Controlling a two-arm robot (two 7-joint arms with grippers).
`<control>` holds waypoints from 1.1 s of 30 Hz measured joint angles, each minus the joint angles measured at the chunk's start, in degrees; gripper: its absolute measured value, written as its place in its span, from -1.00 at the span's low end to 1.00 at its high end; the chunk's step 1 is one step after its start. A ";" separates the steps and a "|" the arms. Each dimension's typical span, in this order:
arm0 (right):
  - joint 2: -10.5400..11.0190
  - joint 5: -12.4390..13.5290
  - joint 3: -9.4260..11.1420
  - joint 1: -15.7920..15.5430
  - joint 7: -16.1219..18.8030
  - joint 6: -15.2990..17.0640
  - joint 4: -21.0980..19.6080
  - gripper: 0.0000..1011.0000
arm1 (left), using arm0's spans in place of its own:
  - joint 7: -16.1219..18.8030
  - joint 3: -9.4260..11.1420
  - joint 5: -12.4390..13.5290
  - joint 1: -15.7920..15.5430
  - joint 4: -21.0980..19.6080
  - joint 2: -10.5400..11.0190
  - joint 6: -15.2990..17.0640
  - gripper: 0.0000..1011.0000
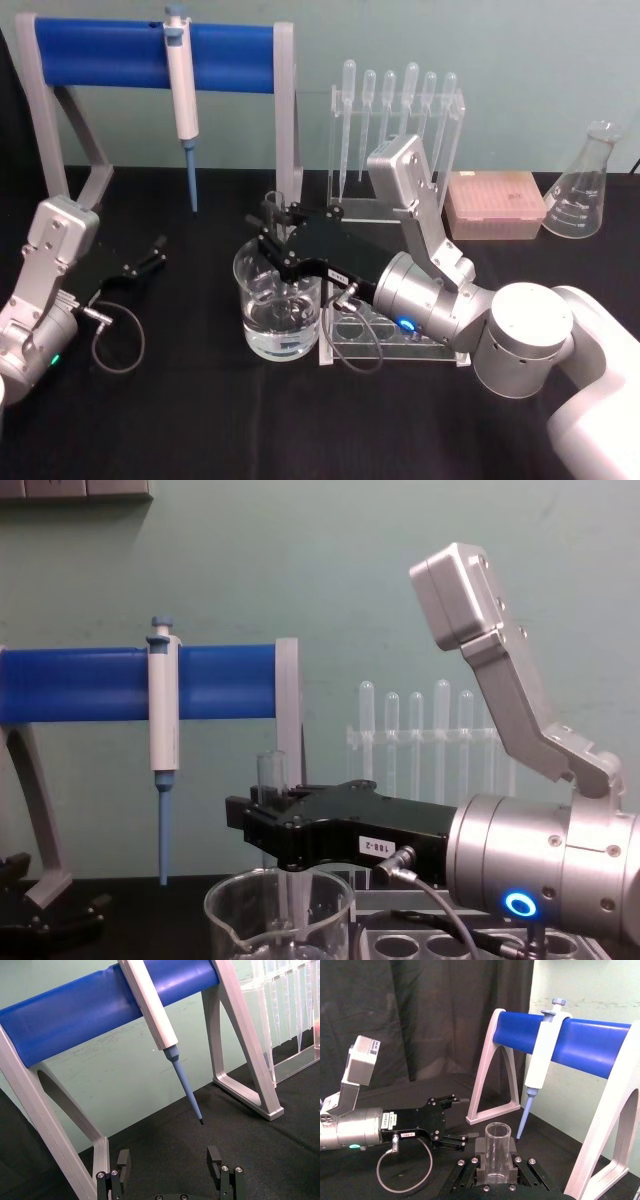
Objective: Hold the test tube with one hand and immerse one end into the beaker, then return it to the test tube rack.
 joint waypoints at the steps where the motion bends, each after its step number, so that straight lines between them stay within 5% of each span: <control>1: 0.00 0.00 0.00 0.00 0.00 0.00 0.00 -0.55 | 0.00 0.00 0.00 0.00 0.00 0.00 0.00 0.98; 33: 0.00 0.00 0.00 0.00 0.00 0.00 0.00 -0.55 | 0.00 0.00 0.00 0.00 0.00 0.00 0.00 0.98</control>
